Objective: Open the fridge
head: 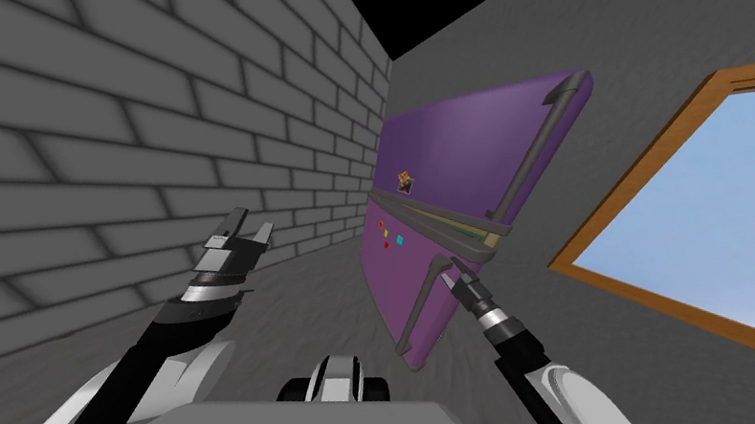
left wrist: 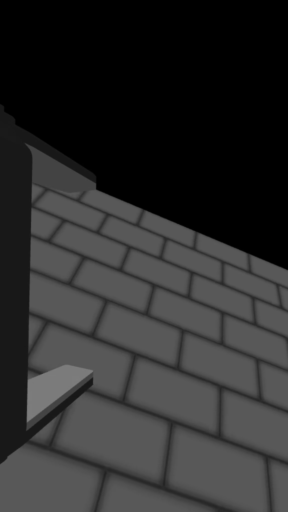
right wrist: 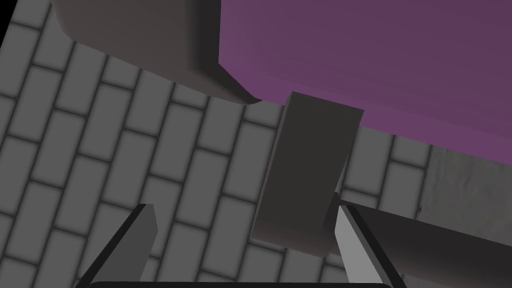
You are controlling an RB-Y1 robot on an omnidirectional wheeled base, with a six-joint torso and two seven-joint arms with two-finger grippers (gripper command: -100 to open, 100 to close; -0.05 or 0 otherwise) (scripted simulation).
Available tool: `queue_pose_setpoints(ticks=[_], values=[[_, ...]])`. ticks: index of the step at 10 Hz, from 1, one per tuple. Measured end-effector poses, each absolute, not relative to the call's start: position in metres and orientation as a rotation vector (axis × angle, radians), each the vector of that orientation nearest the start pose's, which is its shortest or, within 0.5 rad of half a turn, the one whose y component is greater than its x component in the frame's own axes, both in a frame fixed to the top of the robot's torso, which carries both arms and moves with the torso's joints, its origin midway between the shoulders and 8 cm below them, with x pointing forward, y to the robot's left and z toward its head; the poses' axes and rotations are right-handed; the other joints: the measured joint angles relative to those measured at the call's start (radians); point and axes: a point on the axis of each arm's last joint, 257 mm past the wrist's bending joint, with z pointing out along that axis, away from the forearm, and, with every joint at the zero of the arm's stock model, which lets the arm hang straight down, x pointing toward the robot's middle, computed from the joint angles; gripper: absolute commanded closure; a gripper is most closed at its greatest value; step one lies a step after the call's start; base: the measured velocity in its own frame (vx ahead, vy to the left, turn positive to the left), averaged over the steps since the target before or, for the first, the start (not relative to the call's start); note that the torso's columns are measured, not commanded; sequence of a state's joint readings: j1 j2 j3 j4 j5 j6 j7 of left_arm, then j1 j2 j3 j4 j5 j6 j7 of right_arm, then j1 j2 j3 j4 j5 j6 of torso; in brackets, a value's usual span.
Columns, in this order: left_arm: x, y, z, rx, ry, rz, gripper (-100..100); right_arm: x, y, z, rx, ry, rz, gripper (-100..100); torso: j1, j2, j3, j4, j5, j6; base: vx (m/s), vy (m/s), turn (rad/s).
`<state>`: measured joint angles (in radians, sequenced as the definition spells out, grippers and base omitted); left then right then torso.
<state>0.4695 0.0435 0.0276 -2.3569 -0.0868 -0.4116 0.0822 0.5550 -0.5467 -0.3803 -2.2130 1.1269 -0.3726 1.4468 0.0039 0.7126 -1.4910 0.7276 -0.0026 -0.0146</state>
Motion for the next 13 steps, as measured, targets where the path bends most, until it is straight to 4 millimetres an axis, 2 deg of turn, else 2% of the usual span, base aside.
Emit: queue_pose_setpoints(ticks=[3, 4, 7, 8, 9, 11, 13], values=[[0.345, 0.27, 0.051, -0.591, 0.662, -1.305, 0, 0.385, -0.38, -0.07, -1.345, 0.908, -1.268, -100, 0.002, -0.004, -0.003, 0.002, 0.003, -0.003, -0.047, 0.029, 0.113], [0.345, 0.27, 0.051, -0.591, 0.662, -1.305, 0, 0.385, -0.382, -0.069, -1.341, 0.915, -1.272, 100, -0.001, 0.0, -0.001, 0.002, 0.002, 0.002, 0.018, -0.012, -0.246], [0.345, 0.27, 0.051, -0.591, 0.662, -1.305, 0, 0.383, -0.351, -0.083, -1.367, 0.882, -1.202, 100, 0.008, 0.016, 0.007, 0.015, 0.012, 0.002, 0.064, -0.039, -0.183], [0.345, 0.27, 0.051, -0.591, 0.662, -1.305, 0, 0.381, -0.346, -0.084, -1.371, 0.872, -1.191, 100, 0.012, 0.019, 0.008, 0.016, 0.014, 0.001, 0.005, -0.027, -0.056], [0.345, 0.27, 0.051, -0.591, 0.662, -1.305, 0, 0.379, -0.347, -0.089, -1.379, 0.88, -1.186, -100, 0.012, 0.022, 0.01, 0.016, 0.013, 0.004, 0.025, -0.107, 0.045], [0.345, 0.27, 0.051, -0.591, 0.662, -1.305, 0, 0.38, -0.336, -0.091, -1.376, 0.866, -1.162, -100, 0.006, 0.016, 0.006, 0.014, 0.011, 0.001, 0.016, -0.149, 0.078], [0.345, 0.27, 0.051, -0.591, 0.662, -1.305, 0, 0.385, -0.325, -0.073, -1.348, 0.814, -1.168, -100, -0.003, -0.002, -0.001, -0.001, -0.001, 0.002, 0.012, -0.126, 0.037]])
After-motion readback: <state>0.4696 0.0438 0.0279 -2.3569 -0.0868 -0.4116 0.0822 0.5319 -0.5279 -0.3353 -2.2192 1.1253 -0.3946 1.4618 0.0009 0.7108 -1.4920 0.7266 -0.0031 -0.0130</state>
